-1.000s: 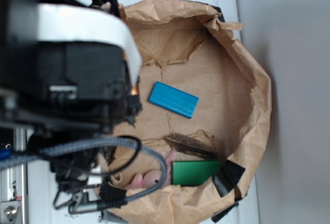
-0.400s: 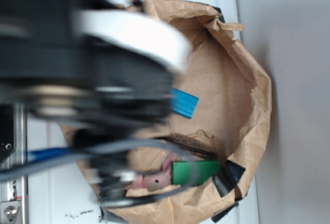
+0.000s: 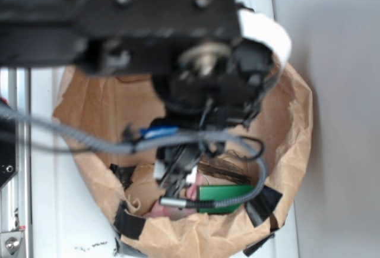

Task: Grab the blue block.

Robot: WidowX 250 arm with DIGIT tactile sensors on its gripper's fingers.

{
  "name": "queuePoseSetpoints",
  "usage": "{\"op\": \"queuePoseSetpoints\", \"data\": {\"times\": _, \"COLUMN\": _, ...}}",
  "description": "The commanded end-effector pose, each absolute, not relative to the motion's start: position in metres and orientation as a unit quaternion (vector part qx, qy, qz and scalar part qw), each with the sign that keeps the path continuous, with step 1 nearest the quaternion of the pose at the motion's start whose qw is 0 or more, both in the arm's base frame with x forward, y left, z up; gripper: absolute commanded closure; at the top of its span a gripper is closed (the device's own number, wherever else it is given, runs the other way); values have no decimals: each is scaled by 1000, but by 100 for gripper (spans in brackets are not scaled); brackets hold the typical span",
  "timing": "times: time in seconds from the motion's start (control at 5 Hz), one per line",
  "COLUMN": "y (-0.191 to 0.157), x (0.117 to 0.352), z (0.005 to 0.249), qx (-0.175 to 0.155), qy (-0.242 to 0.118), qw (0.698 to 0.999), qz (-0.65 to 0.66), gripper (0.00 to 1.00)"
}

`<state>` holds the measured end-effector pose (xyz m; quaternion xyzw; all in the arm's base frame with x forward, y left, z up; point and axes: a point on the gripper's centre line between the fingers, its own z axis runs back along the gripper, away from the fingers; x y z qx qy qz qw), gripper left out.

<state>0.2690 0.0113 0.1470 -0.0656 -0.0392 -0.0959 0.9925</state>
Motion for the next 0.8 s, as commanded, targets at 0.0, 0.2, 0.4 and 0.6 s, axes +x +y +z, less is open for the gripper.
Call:
{"op": "queuePoseSetpoints", "data": {"times": 0.0, "y": 23, "x": 293, "z": 103, "qx": -43, "qy": -58, "qw": 992, "qz": -106, "gripper": 0}}
{"op": "queuePoseSetpoints", "data": {"times": 0.2, "y": 13, "x": 283, "z": 80, "qx": -46, "qy": -65, "qw": 992, "qz": -100, "gripper": 0}}
{"op": "queuePoseSetpoints", "data": {"times": 0.4, "y": 5, "x": 281, "z": 59, "qx": -65, "qy": -45, "qw": 991, "qz": -106, "gripper": 0}}
{"op": "queuePoseSetpoints", "data": {"times": 0.6, "y": 4, "x": 283, "z": 53, "qx": -54, "qy": -55, "qw": 991, "qz": -113, "gripper": 0}}
